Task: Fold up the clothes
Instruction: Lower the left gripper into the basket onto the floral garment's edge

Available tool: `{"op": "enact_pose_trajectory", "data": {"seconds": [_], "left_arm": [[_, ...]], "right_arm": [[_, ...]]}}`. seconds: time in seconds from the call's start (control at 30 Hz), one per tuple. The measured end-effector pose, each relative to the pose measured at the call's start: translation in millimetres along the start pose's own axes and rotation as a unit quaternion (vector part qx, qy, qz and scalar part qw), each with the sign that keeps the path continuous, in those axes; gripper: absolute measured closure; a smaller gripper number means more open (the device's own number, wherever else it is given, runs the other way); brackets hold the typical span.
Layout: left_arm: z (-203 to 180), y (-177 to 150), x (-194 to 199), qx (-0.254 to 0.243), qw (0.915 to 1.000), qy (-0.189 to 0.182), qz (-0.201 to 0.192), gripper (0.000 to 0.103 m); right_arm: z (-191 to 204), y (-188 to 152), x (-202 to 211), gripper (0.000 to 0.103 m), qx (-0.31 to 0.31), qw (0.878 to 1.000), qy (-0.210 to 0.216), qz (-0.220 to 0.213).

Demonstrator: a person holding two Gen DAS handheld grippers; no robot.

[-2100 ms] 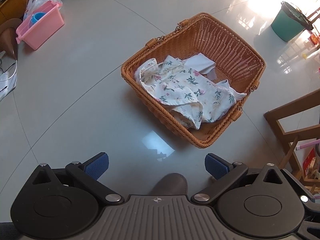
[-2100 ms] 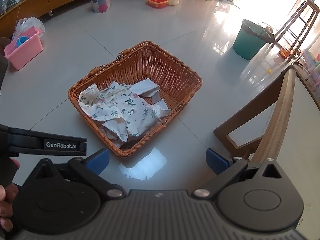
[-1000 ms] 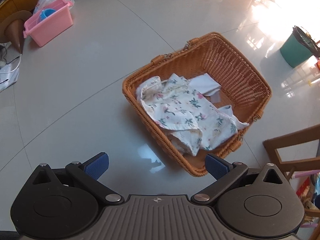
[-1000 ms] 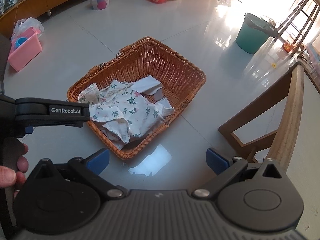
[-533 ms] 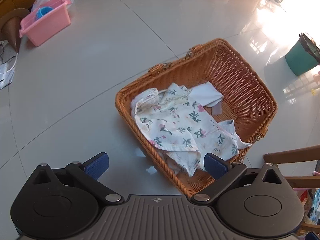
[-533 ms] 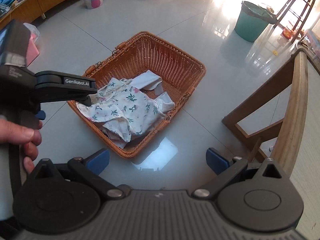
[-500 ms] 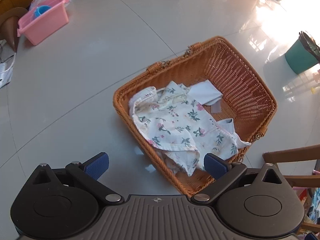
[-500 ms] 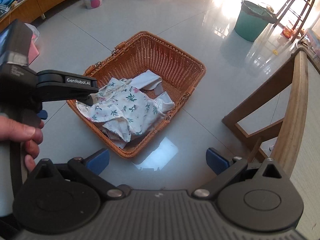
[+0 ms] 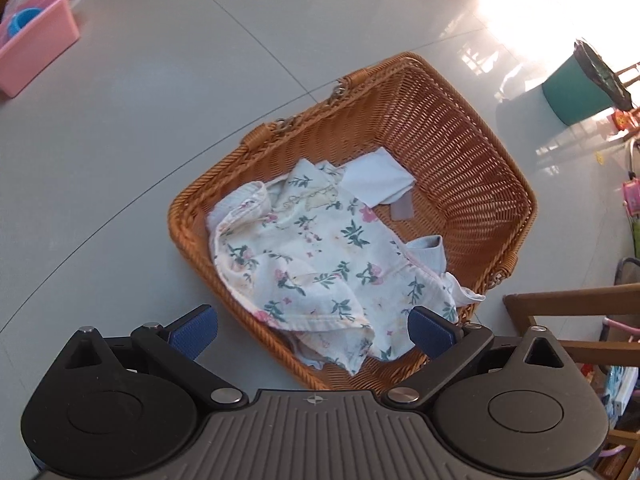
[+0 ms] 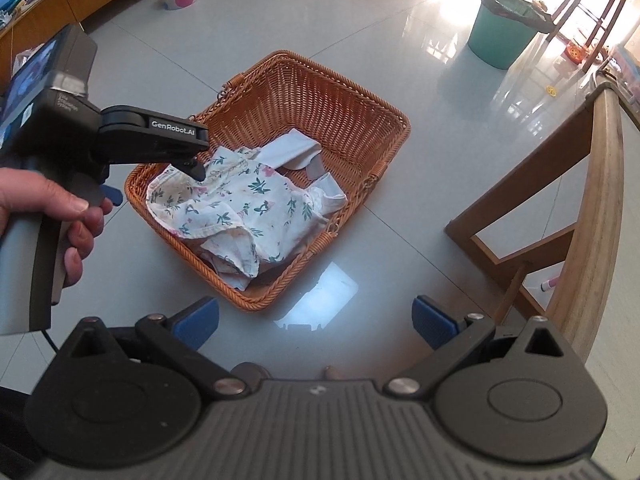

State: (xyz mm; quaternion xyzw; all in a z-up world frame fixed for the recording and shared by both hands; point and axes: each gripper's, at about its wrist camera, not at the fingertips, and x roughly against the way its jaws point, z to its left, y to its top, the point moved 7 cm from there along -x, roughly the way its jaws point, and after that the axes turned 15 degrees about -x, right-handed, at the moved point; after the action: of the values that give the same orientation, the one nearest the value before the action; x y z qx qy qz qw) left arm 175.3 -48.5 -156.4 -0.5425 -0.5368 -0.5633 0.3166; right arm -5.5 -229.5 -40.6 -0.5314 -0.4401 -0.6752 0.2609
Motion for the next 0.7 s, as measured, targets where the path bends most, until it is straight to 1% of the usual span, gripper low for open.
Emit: {"op": "enact_pose_trajectory", "data": {"seconds": [0.1,0.27,0.43,0.5,0.6,0.7], "left_arm": [[-4.0,0.0,-12.9,-0.024,0.9996,-0.007,0.013,0.002],[-7.0,-4.2,-36.8,-0.065,0.9973,-0.007,0.033,0.002],[-9.2,-5.7,-56.1,-0.105,0.9935,-0.010,0.043,0.002],[-11.0,-5.9,-62.7,-0.115,0.9921,-0.012,0.047,0.002],[-14.2,-6.5,-72.4,-0.124,0.9906,-0.019,0.055,0.002],[-18.3,-7.5,-81.0,-0.136,0.9889,-0.014,0.058,0.001]], "right_arm": [[-1.1,0.3,-2.2,0.000,-0.002,1.000,-0.002,0.003],[-1.3,0.7,-4.5,0.000,0.001,1.000,-0.005,0.004],[2.7,-1.7,-6.5,0.000,0.046,0.998,-0.036,-0.009],[5.1,-2.2,-6.9,0.000,0.068,0.996,-0.046,-0.017],[6.1,-2.2,-8.3,0.000,0.078,0.996,-0.048,-0.019],[4.9,-1.5,-11.1,0.000,0.068,0.997,-0.043,-0.010]]}}
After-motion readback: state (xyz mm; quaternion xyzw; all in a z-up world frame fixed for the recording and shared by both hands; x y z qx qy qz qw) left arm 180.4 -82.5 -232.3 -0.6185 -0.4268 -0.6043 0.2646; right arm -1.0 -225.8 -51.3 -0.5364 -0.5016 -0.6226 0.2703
